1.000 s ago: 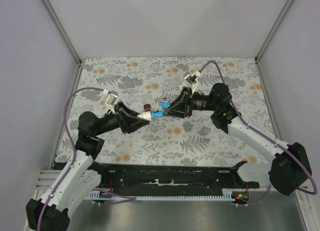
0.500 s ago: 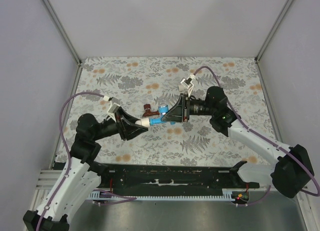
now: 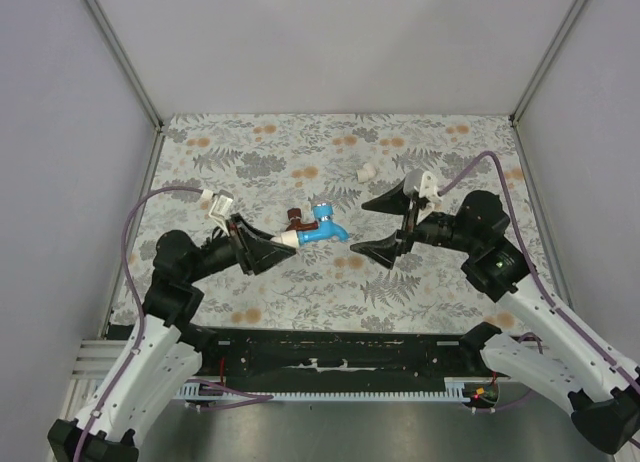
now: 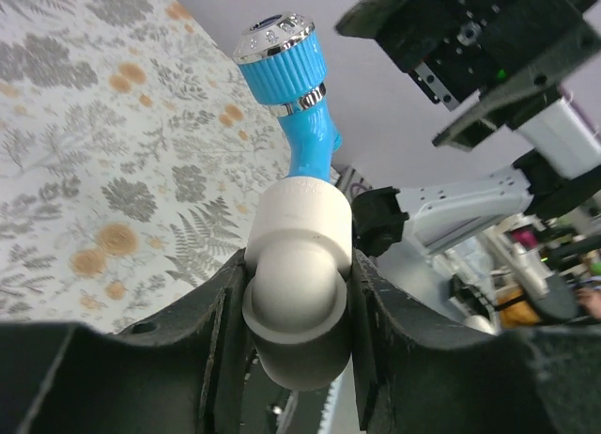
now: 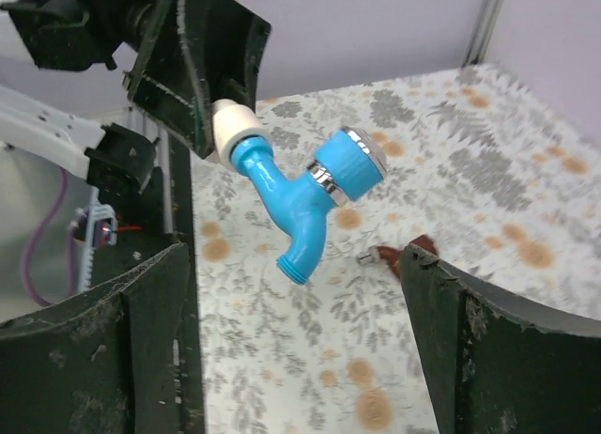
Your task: Install the water faucets
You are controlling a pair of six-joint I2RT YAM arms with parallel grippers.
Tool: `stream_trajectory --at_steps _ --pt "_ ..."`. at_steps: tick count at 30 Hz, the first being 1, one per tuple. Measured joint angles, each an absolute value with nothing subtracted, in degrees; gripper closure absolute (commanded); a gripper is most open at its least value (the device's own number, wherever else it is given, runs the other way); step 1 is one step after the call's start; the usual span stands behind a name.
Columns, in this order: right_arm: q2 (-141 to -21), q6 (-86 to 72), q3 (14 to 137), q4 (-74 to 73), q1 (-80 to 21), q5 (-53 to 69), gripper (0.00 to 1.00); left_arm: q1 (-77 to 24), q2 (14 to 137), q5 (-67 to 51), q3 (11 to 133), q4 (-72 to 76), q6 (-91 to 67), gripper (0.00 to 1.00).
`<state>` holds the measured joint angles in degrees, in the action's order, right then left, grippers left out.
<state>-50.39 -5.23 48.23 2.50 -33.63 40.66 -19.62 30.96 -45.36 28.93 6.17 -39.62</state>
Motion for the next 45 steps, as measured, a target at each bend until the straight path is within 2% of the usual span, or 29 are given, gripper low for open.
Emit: stream_trajectory --at_steps 6,12,34,38,45 --pt "-47.8 9.6 45.0 5.1 -33.6 44.8 0.02 -19.6 37.0 -45.2 28.4 11.7 -54.6 0.98" --pt "-52.2 18.6 44.8 6.3 -34.0 49.7 0.02 -19.6 40.6 -47.0 28.4 17.4 -65.0 0.98" --pt "-57.9 23.7 45.3 18.3 -36.2 51.2 0.03 -19.4 44.4 -50.6 32.1 18.6 -78.6 0.98" --pt "-59.2 24.5 46.1 18.8 -36.4 51.2 0.09 -19.4 44.6 -50.5 32.3 18.2 -79.1 0.98" --pt "-62.6 25.4 47.1 19.8 -36.9 50.9 0.32 -20.5 46.0 -51.0 32.9 15.7 -79.3 0.98"
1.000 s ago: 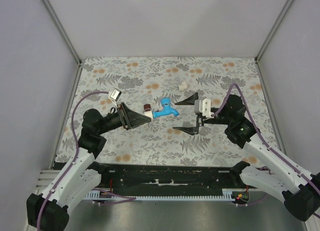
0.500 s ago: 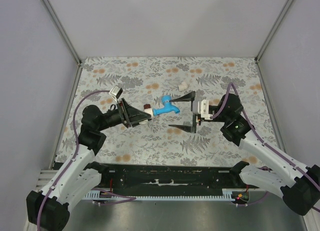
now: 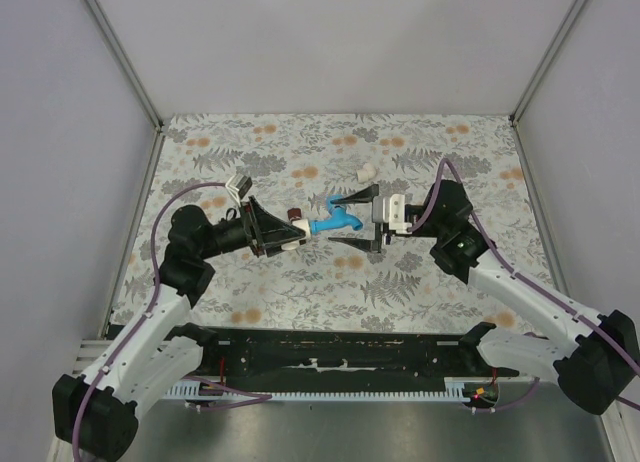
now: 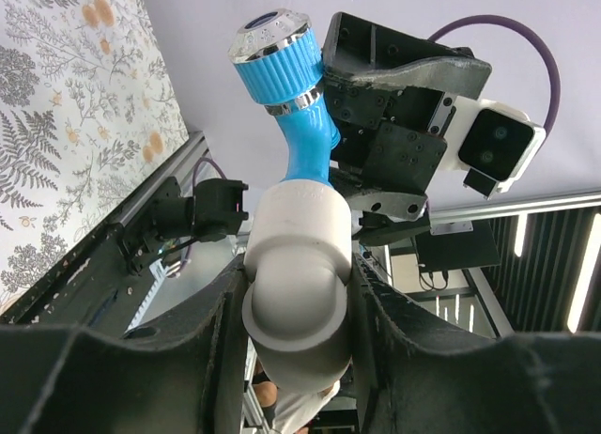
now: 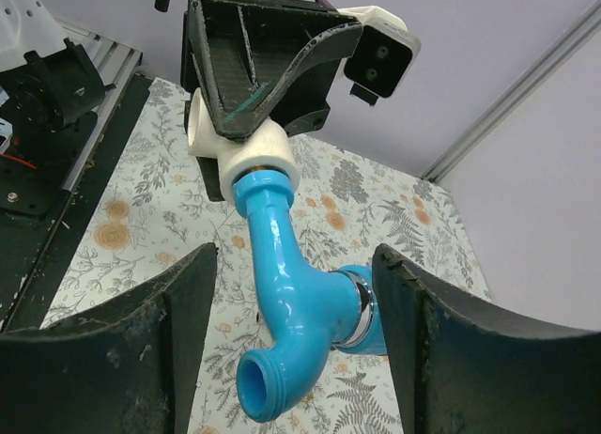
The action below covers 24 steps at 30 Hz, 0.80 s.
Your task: Install the water faucets
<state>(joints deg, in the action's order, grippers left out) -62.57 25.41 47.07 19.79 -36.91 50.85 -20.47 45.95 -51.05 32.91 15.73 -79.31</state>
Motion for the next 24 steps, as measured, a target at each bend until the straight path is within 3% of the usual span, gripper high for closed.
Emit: stream_trajectory --at_steps 10,12,17,24 --pt "-62.1 25.3 48.0 18.8 -37.3 48.8 0.80 -20.9 47.1 -52.1 35.0 12.4 -79.5 0.98" --pt "-61.8 24.7 48.7 17.5 -37.3 48.4 0.94 -21.0 47.8 -52.9 35.7 12.0 -79.4 0.98" --pt "-61.9 18.2 52.7 10.4 -37.4 47.4 0.96 -21.0 48.4 -54.7 38.3 8.1 -73.2 0.98" --pt "-66.2 2.9 63.0 -5.8 -37.8 45.8 0.96 -21.0 47.4 -56.1 43.6 -3.2 -48.1 0.98"
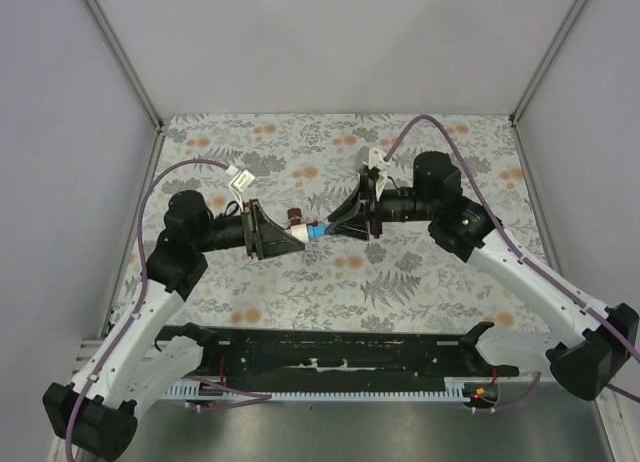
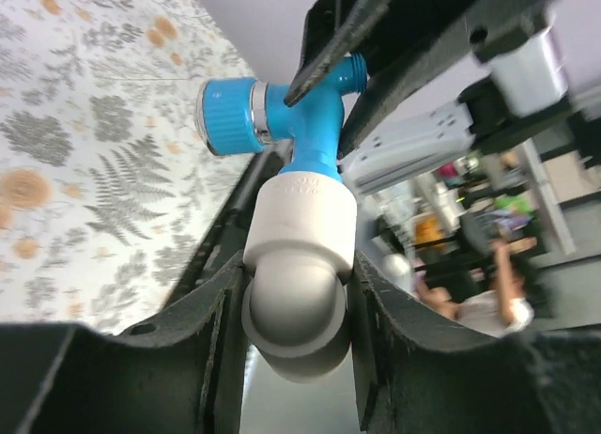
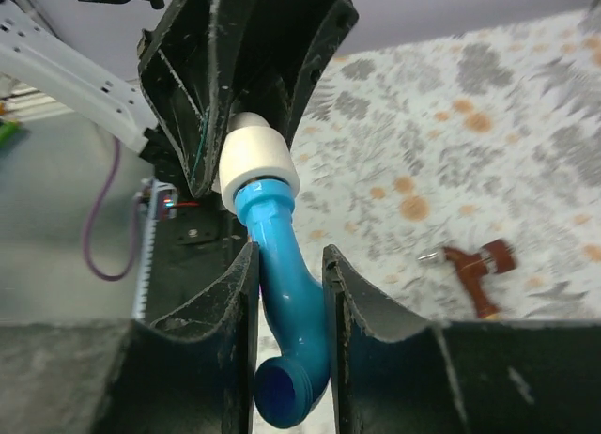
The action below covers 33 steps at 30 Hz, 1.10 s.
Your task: Install the water faucets
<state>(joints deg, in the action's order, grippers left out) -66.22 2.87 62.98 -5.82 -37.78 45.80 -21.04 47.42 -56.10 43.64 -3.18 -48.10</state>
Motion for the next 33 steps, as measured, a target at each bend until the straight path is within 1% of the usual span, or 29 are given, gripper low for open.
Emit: stream_trajectory --at_steps 3,4,5,7,10,12,13,14,17,19,23,29,33 --pt "-69.2 -4.1 65.3 -10.0 -37.6 48.1 0.95 -21.1 45.5 -56.2 43.6 -6.7 -37.9 0.98" --pt "-70.1 -6.1 65.7 -10.9 -37.6 48.9 0.90 -21.1 44.6 -56.0 43.4 -7.8 -34.7 0.98" --pt "-71.1 -8.2 65.9 -12.1 -37.5 50.1 0.82 -21.1 43.9 -55.9 43.2 -8.7 -31.6 0.98" --pt "-72.3 -10.9 65.9 -14.4 -37.3 51.0 0.62 -21.1 42.4 -55.6 42.5 -10.2 -26.3 0.98" --pt "-72.2 -11.6 65.9 -16.5 -36.1 49.6 0.37 -21.4 39.9 -56.0 40.8 -10.9 -23.1 0.98" --pt "-70.6 -10.3 65.5 -16.5 -35.3 47.8 0.25 -21.7 38.7 -56.0 39.2 -9.9 -23.1 0.98" --pt "-69.0 -9.2 65.0 -16.3 -35.0 47.0 0.22 -21.8 38.2 -56.0 38.1 -8.8 -23.9 0.98" --pt "-66.6 -7.5 63.9 -15.6 -35.0 46.2 0.16 -21.8 37.9 -56.0 36.9 -7.4 -25.1 0.98" --pt "-59.4 -1.0 58.9 -12.4 -35.0 45.0 0.07 -21.8 37.8 -55.1 34.2 -3.5 -30.5 0.98" --pt "-52.6 3.2 55.4 -10.3 -35.1 44.9 0.05 -21.8 38.2 -54.0 32.8 -0.8 -35.0 0.98" --pt "-47.1 10.7 49.8 -6.2 -35.1 45.3 0.04 -21.8 38.7 -52.9 31.3 5.5 -44.2 0.98" --pt "-49.4 16.1 46.0 -2.3 -35.1 47.4 0.03 -21.8 39.9 -52.8 31.2 14.2 -54.2 0.98" --pt "-51.9 16.0 45.3 1.5 -35.1 48.3 0.07 -21.8 40.4 -52.8 31.2 17.2 -58.1 0.98"
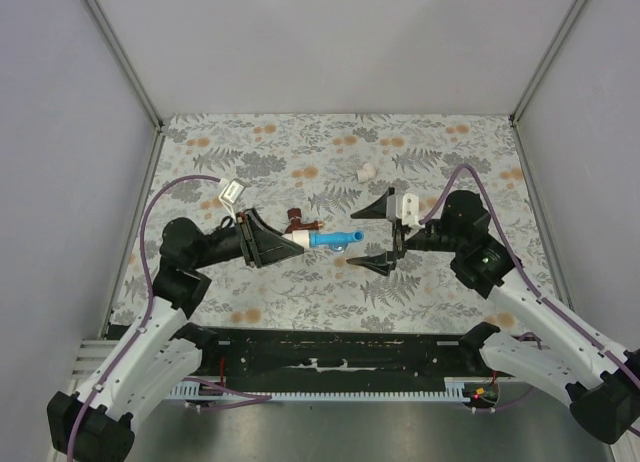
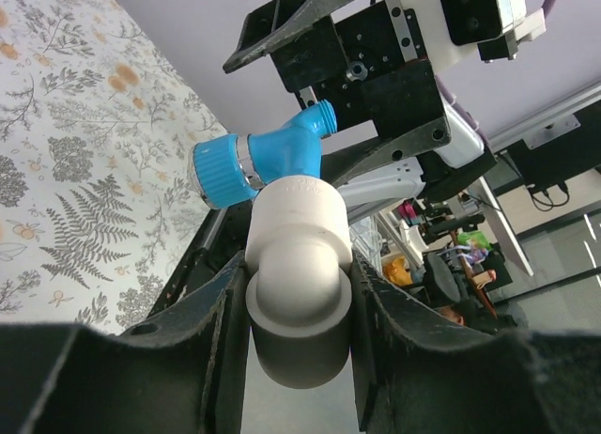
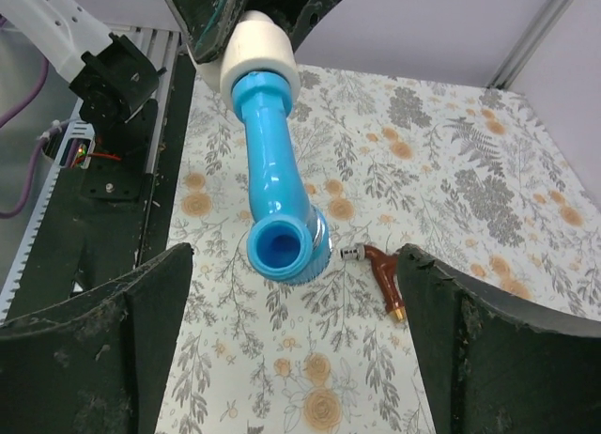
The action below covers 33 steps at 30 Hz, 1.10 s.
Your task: Install the water faucets
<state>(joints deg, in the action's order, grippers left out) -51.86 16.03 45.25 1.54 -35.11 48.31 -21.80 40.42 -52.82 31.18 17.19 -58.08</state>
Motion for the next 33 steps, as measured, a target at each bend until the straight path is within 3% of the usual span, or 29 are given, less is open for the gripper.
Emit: stream_trajectory --at_steps 6,18,23,25,31,33 --pt "-56.0 11.4 44.8 11.7 -35.1 50.6 0.20 -21.9 40.9 -52.9 31.4 19.1 -60.6 0.98" --pt "-61.5 -14.5 44.4 22.9 -35.3 50.3 0.96 -21.9 43.1 -53.5 33.8 20.5 -53.0 0.98" --pt "-61.7 -27.7 44.6 21.8 -35.4 48.4 0.98 -21.8 42.2 -54.3 37.8 11.6 -36.6 0.98" --pt "-62.5 -32.9 44.7 21.8 -35.6 48.1 0.94 -21.9 41.5 -54.0 39.0 7.4 -31.4 0.98" --pt "-63.4 -42.3 44.1 22.7 -36.1 47.2 0.47 -22.3 38.7 -52.0 39.7 1.9 -23.9 0.98" --pt "-63.0 -43.3 44.1 21.9 -36.4 45.8 0.38 -22.4 37.3 -51.0 39.3 1.8 -22.0 0.98"
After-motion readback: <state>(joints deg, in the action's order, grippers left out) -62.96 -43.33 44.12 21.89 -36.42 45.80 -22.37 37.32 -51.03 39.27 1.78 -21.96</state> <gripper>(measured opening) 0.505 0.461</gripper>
